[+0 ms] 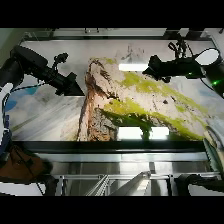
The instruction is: Fold the shirts.
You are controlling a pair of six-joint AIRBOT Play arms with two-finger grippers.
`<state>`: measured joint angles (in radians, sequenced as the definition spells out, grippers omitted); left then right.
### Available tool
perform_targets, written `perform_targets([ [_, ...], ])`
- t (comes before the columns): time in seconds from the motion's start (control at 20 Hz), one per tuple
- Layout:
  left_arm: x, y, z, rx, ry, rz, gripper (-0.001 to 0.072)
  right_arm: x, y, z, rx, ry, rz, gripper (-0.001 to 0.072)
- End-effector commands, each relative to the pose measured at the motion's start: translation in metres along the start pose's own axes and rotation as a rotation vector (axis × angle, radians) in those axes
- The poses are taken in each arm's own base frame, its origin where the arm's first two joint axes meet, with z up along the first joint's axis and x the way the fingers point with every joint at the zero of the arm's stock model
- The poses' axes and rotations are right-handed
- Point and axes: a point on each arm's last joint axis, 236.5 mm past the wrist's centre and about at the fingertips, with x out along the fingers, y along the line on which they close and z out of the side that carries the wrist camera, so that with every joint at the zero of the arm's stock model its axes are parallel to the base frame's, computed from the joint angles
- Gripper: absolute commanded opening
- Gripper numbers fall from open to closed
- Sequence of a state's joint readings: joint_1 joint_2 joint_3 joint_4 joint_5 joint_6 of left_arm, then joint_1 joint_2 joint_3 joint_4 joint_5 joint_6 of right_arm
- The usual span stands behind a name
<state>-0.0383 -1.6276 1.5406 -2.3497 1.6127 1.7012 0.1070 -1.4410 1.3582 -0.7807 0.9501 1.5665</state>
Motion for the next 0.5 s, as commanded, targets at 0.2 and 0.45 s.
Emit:
perform_targets([
  [0.2, 0.000, 0.000, 0.000, 0.000, 0.001, 0.000, 0.0016, 0.001, -0.001, -0.004, 0.002, 0.018, -0.001, 0.0021],
  [0.45, 0.000, 0.000, 0.000, 0.000, 0.001, 0.000, 0.0016, 0.001, 0.004, -0.016, 0.010, 0.069, 0.019, 0.0021],
])
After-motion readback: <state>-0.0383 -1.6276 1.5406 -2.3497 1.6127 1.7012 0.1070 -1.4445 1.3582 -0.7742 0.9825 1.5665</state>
